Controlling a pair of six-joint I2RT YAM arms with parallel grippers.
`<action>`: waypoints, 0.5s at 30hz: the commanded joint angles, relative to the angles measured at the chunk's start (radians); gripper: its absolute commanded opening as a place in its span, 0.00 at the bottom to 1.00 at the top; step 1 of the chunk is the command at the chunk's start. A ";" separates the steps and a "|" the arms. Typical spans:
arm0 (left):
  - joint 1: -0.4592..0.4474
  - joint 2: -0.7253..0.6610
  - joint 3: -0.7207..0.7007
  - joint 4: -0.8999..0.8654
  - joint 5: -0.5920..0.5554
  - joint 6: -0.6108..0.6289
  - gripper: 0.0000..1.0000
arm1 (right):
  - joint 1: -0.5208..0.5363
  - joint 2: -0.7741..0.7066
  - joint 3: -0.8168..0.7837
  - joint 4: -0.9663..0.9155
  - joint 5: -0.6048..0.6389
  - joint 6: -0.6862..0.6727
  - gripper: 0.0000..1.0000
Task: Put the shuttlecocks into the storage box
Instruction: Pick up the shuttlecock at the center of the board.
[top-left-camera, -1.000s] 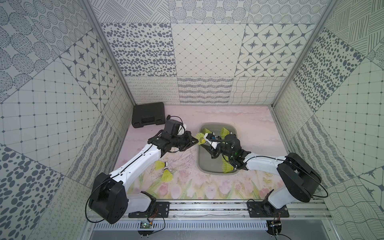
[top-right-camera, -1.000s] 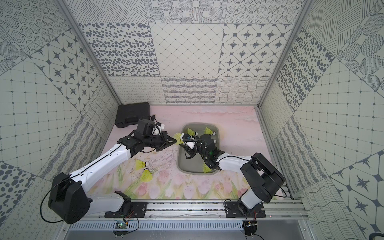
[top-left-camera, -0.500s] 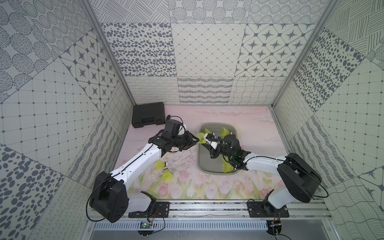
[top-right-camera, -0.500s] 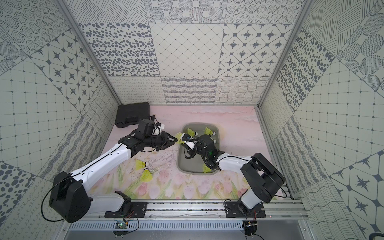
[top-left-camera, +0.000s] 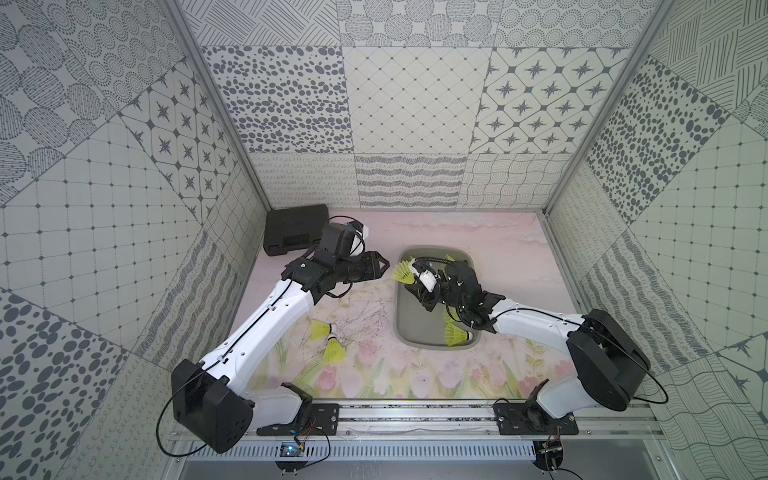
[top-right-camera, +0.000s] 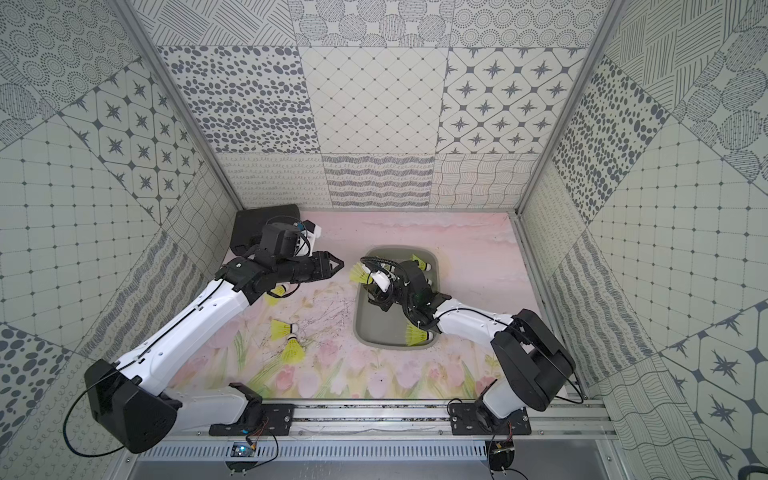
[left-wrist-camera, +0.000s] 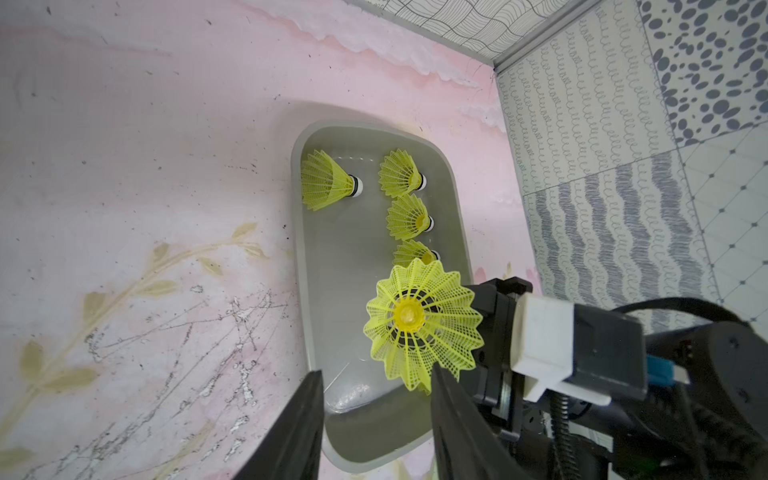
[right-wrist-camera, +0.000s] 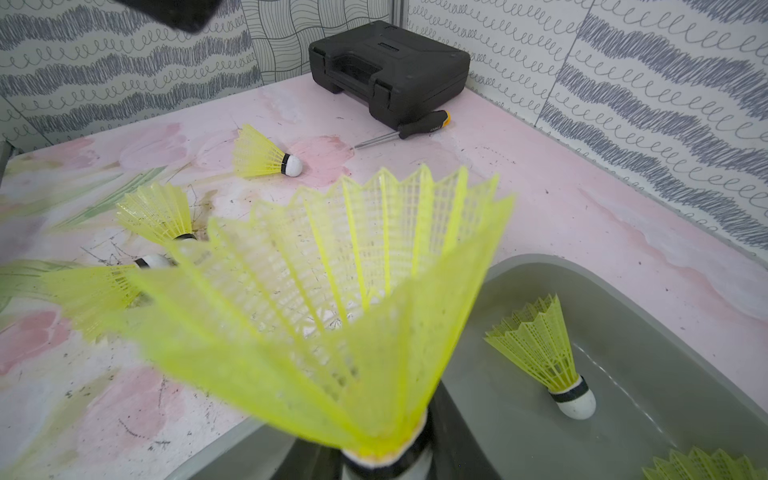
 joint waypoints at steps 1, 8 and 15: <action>-0.001 0.001 0.022 -0.028 0.014 0.414 0.45 | -0.005 -0.038 0.028 -0.042 -0.022 0.035 0.32; -0.003 0.045 0.064 -0.094 0.249 0.754 0.49 | -0.004 -0.048 0.052 -0.114 -0.017 0.043 0.32; -0.011 0.057 0.059 -0.101 0.396 0.943 0.60 | -0.004 -0.053 0.052 -0.134 -0.022 0.048 0.32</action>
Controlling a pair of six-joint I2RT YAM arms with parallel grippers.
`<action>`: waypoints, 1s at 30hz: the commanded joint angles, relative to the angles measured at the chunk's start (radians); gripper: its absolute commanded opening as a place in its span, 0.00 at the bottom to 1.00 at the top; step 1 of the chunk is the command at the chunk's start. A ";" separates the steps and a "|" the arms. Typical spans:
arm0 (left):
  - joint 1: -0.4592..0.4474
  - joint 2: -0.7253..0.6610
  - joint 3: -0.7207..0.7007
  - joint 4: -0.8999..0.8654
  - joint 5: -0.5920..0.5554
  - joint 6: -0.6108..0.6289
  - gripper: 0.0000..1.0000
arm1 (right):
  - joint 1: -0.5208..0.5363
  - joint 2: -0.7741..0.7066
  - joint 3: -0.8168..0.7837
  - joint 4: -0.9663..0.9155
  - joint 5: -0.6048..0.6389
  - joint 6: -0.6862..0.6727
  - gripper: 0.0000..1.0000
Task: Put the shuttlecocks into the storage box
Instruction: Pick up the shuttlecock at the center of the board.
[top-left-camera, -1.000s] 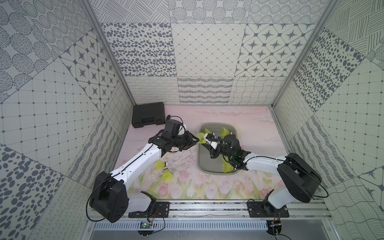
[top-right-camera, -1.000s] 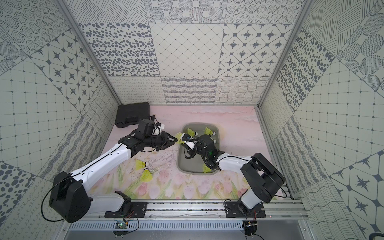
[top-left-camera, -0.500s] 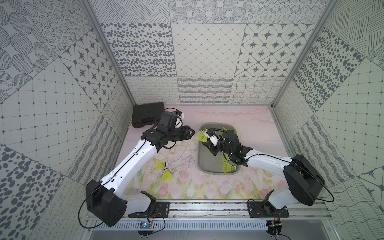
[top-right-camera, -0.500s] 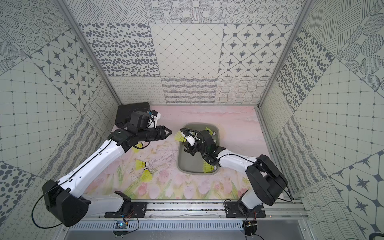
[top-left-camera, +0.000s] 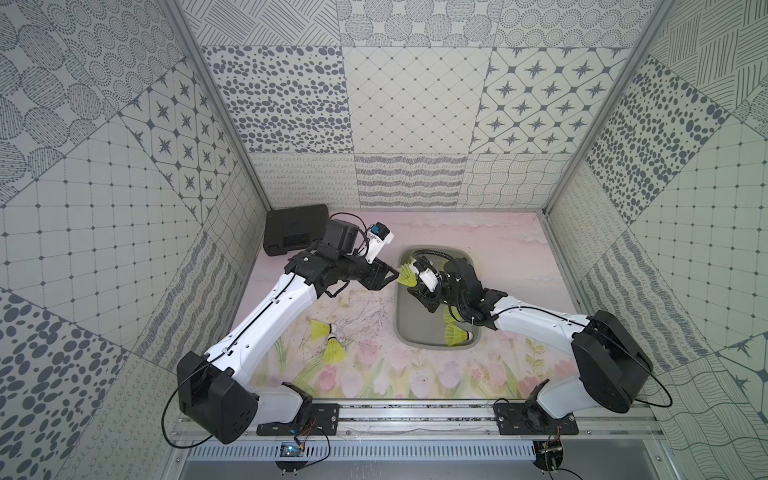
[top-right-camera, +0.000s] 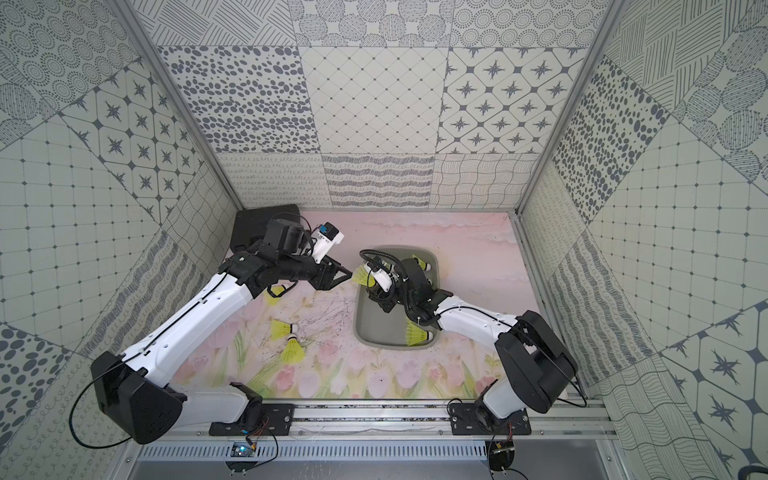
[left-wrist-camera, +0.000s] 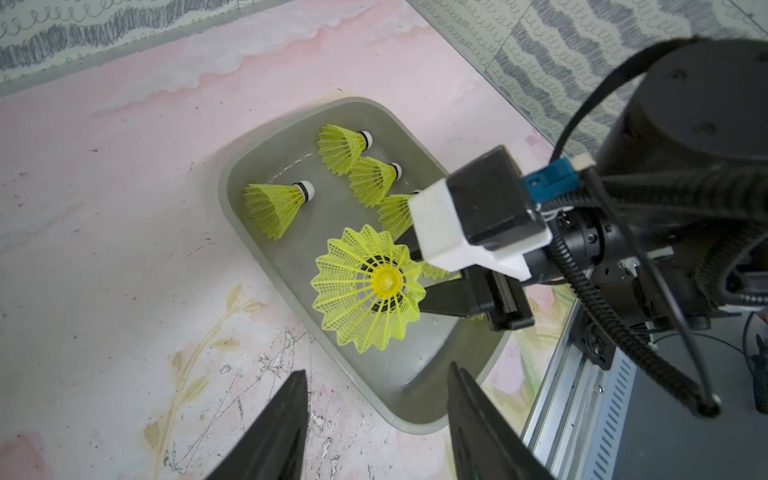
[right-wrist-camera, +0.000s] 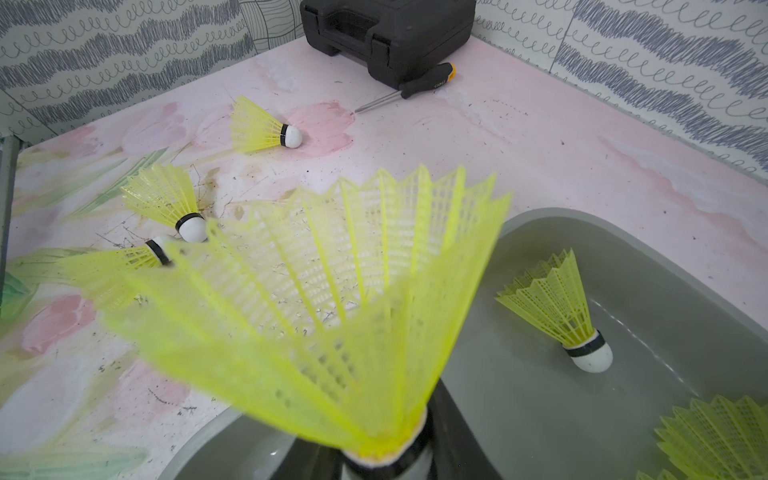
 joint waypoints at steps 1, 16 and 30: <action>-0.015 0.009 0.006 -0.033 0.196 0.344 0.60 | -0.002 -0.037 0.023 0.008 -0.016 0.014 0.32; -0.062 0.094 -0.001 0.031 0.144 0.487 0.61 | -0.002 -0.048 0.021 0.009 -0.055 0.012 0.33; -0.067 0.164 0.015 0.032 0.075 0.472 0.46 | -0.002 -0.053 0.025 0.004 -0.057 0.009 0.35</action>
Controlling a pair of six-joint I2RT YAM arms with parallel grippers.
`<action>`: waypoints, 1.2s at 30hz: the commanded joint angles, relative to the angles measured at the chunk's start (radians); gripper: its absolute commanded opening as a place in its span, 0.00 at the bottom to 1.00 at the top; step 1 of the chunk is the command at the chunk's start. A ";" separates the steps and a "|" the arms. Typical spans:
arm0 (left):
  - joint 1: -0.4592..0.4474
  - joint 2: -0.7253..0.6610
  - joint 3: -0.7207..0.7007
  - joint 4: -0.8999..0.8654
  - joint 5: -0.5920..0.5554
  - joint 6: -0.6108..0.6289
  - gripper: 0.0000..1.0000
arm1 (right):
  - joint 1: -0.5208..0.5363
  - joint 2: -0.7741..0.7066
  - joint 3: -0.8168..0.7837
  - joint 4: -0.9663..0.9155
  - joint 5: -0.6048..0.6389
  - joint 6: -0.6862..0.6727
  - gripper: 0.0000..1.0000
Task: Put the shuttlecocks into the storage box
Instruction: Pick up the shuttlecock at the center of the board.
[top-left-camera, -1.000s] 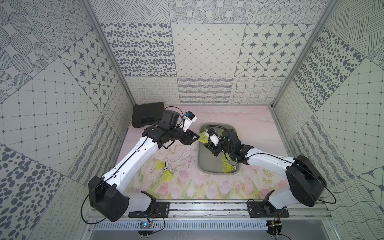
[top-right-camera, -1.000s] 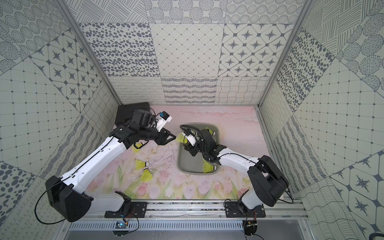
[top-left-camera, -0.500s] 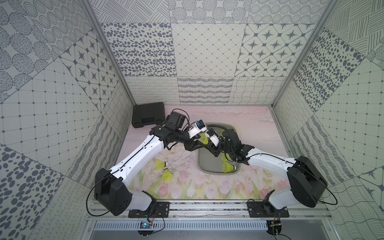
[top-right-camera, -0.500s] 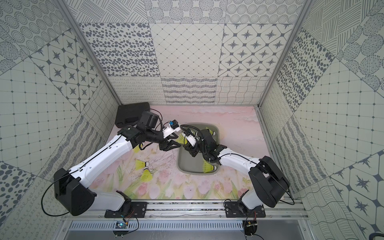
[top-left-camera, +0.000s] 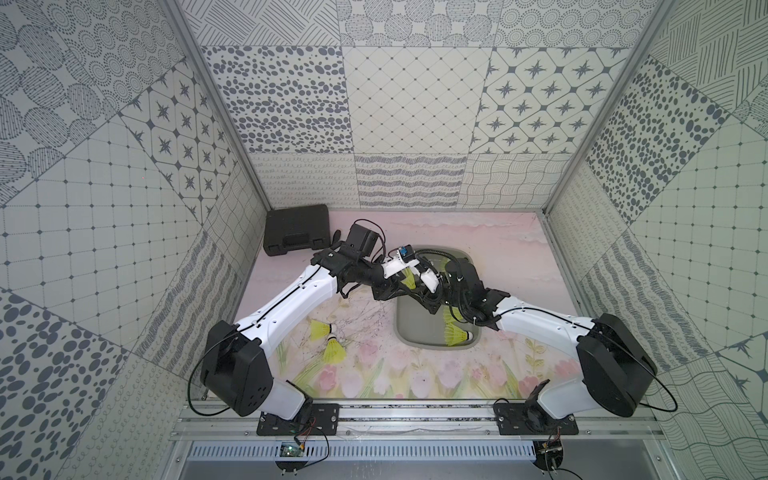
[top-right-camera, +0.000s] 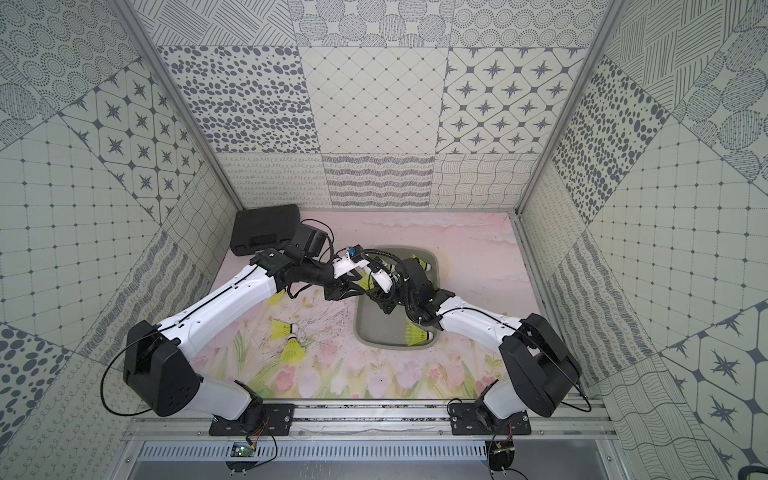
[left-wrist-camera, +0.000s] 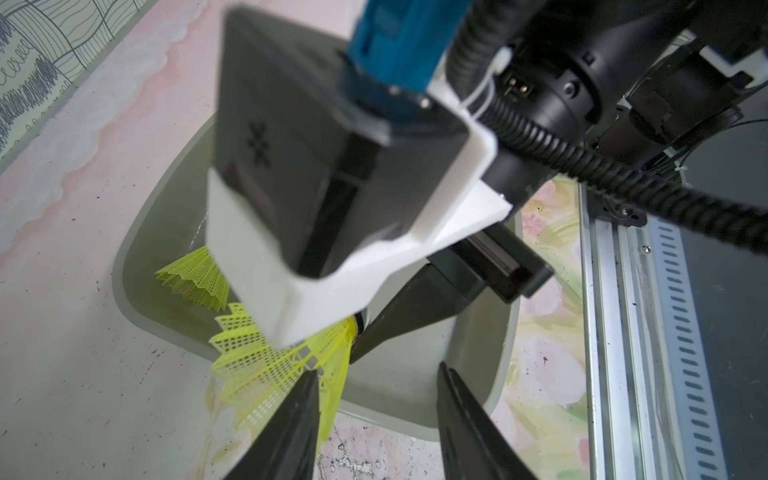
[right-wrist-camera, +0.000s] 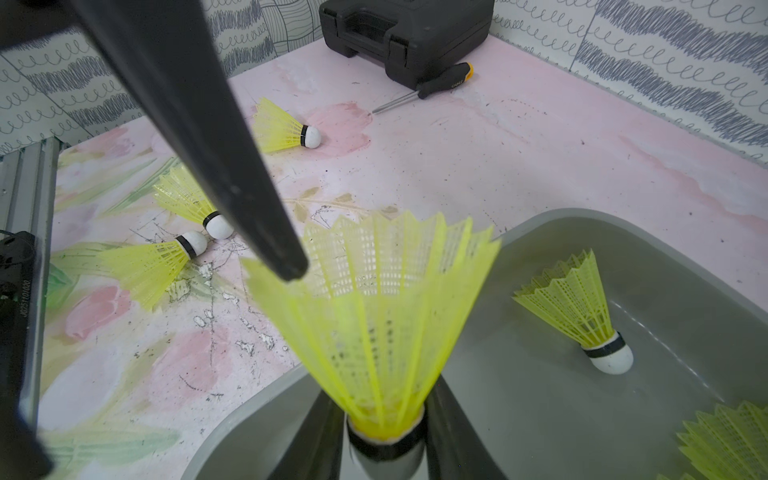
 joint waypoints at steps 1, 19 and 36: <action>-0.002 0.016 0.013 0.019 -0.025 0.026 0.44 | -0.002 -0.030 0.023 0.027 -0.013 0.003 0.35; -0.002 0.017 -0.015 0.094 -0.062 -0.043 0.00 | -0.001 -0.043 -0.014 0.061 0.016 0.016 0.41; -0.003 0.047 -0.114 0.516 -0.172 -1.061 0.00 | -0.038 -0.281 -0.186 0.101 0.275 0.019 0.83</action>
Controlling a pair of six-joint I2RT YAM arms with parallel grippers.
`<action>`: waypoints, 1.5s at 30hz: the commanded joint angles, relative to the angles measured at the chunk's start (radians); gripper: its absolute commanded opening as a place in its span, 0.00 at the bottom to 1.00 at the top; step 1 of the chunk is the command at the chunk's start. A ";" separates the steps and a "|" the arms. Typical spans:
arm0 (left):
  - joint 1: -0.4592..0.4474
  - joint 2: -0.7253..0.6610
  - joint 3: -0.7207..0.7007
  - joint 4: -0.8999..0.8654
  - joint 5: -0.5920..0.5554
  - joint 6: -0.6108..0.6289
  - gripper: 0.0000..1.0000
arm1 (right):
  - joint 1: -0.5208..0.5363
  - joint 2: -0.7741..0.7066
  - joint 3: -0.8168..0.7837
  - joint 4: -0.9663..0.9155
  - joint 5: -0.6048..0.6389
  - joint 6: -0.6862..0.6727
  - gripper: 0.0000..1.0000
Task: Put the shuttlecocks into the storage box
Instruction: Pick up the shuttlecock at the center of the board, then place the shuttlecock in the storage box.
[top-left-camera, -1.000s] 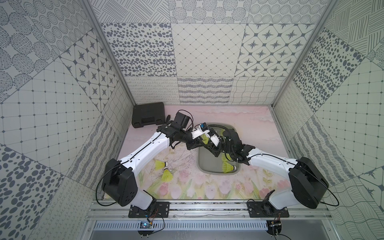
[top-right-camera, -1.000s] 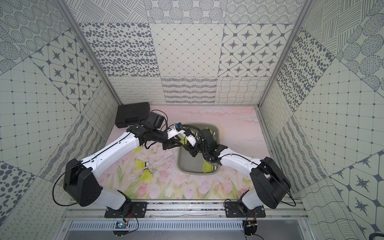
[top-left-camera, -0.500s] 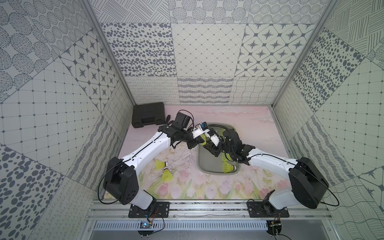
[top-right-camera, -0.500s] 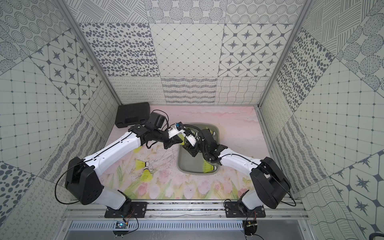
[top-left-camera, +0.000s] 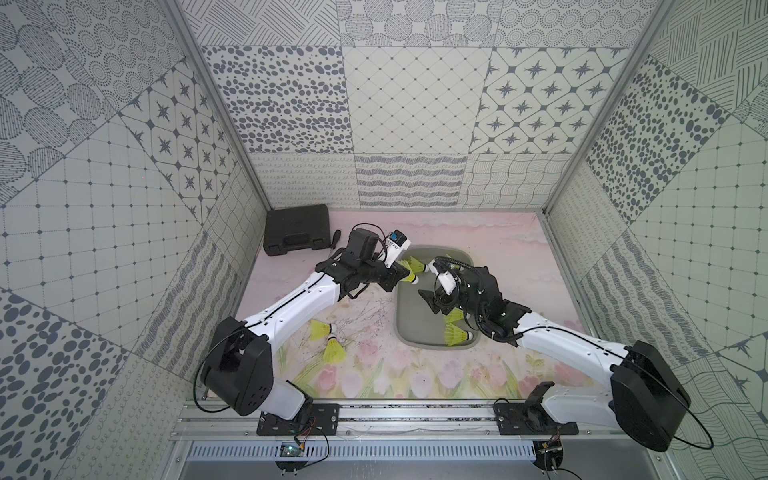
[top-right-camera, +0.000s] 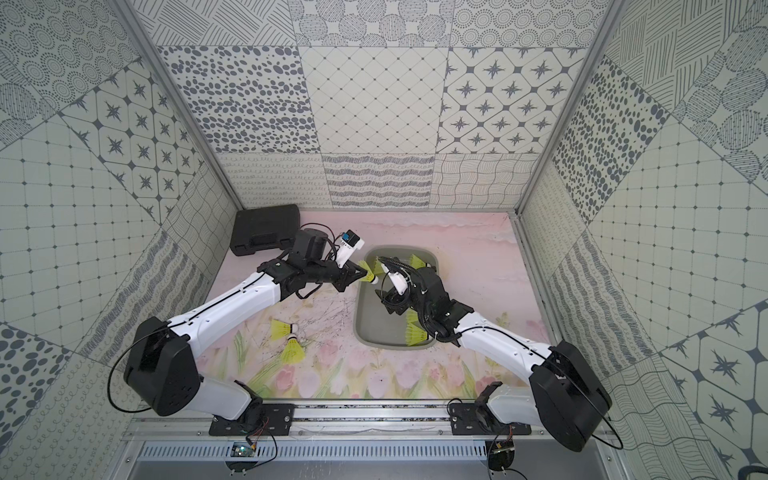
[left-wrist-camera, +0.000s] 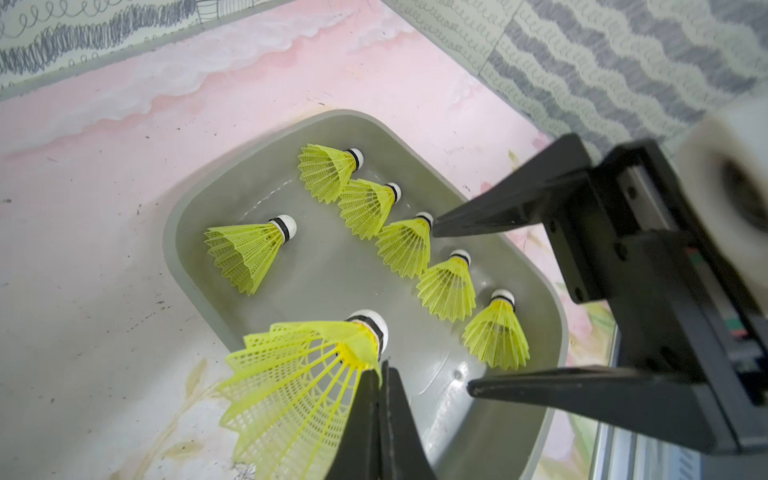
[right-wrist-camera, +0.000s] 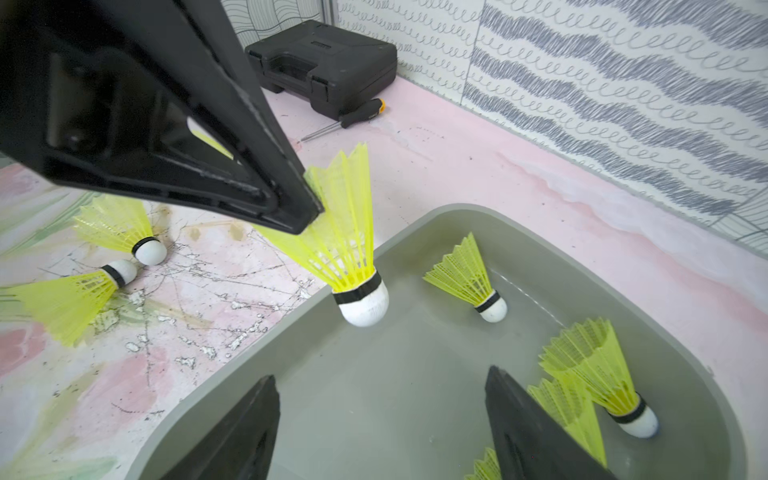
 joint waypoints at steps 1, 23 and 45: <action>-0.003 0.043 0.020 0.145 -0.048 -0.505 0.00 | -0.021 -0.065 -0.033 0.044 0.055 -0.003 0.83; -0.104 0.264 -0.005 0.326 -0.169 -0.875 0.00 | -0.108 -0.247 -0.129 0.033 0.128 0.047 0.85; -0.114 0.438 0.112 0.264 -0.240 -0.817 0.00 | -0.125 -0.270 -0.129 0.013 0.117 0.041 0.86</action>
